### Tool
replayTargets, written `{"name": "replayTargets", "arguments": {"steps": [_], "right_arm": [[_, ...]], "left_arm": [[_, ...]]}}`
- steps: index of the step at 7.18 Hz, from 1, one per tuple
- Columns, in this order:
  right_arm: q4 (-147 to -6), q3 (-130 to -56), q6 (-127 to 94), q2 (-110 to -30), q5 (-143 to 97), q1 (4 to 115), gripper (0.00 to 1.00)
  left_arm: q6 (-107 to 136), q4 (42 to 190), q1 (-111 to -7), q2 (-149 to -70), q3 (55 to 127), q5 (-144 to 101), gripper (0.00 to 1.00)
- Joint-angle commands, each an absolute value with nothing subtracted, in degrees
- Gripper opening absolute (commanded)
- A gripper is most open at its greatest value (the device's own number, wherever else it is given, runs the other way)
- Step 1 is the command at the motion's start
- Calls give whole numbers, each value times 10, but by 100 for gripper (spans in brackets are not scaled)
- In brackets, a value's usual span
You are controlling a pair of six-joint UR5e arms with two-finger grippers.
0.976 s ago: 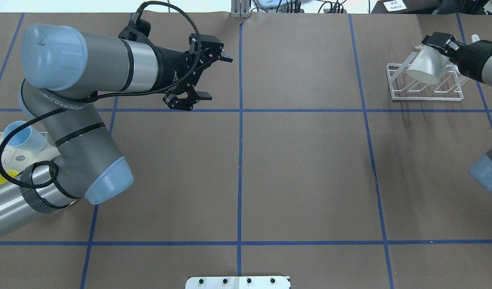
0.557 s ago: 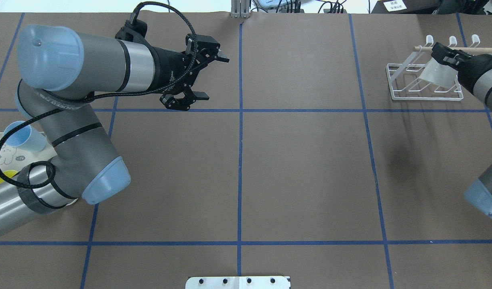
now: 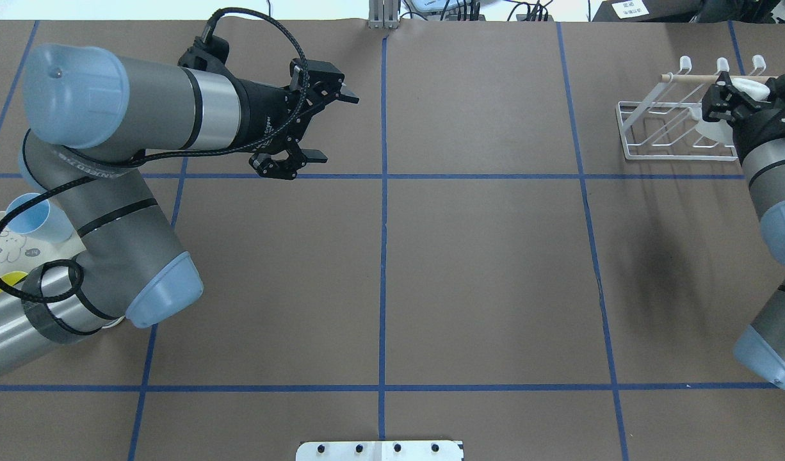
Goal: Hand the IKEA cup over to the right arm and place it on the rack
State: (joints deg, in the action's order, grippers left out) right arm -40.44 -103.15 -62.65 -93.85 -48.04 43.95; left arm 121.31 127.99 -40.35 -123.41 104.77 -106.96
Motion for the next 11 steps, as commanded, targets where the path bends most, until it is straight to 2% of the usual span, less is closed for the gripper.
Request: {"name": "replayTargets", "arguments": {"steps": [1,5,11], "right_arm": [[-403,-1027,-631,-932,-463,437,16],[-402,-980,-624,-884,-439,437,16],[-399,-942,-623,-872,-434,451,16]], "left_arm": [[1213,1280,-403,-1234,1048,-1070,100],[1213,1280,-403,-1233,1047,-1070,100],[1213,1280,-403,-1234,1052,-1070,100]]}}
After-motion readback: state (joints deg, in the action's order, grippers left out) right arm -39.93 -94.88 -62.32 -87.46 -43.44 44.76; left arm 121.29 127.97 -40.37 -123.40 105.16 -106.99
